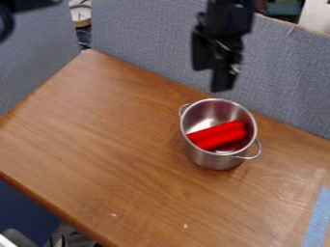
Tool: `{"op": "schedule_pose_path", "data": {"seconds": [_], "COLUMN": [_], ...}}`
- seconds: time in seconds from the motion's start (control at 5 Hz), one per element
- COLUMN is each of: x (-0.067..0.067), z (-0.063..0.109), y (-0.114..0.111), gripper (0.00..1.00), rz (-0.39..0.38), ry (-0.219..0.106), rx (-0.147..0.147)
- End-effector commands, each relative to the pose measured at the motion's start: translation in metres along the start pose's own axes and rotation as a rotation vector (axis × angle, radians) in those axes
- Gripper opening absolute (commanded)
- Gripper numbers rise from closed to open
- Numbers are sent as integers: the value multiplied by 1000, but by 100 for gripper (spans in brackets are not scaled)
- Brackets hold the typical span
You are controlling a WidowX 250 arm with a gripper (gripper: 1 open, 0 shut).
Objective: Put the red object in the metal pot
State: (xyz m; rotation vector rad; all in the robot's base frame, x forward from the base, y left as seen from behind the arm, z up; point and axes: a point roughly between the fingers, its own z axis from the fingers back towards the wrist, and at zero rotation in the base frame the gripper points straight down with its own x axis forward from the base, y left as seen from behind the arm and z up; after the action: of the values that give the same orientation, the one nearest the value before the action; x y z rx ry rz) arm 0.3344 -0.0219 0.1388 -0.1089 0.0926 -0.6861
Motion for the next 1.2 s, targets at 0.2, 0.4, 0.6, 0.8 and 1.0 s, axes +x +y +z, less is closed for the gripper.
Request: {"op": "schedule_pose_path", "data": {"seconds": [0.2,0.4,0.6,0.8,1.0], "x": [-11,-35,-60,-68,-56], "z": [15,14,16,6,6], "y": [17,10,-2,-12,-14], "gripper": [100,100,100,100,100], "rz": [216,275,331,350,356], "ry": [-52,-52,-58,-84,-84], "rx": [-17,-30,-28,1,26]}}
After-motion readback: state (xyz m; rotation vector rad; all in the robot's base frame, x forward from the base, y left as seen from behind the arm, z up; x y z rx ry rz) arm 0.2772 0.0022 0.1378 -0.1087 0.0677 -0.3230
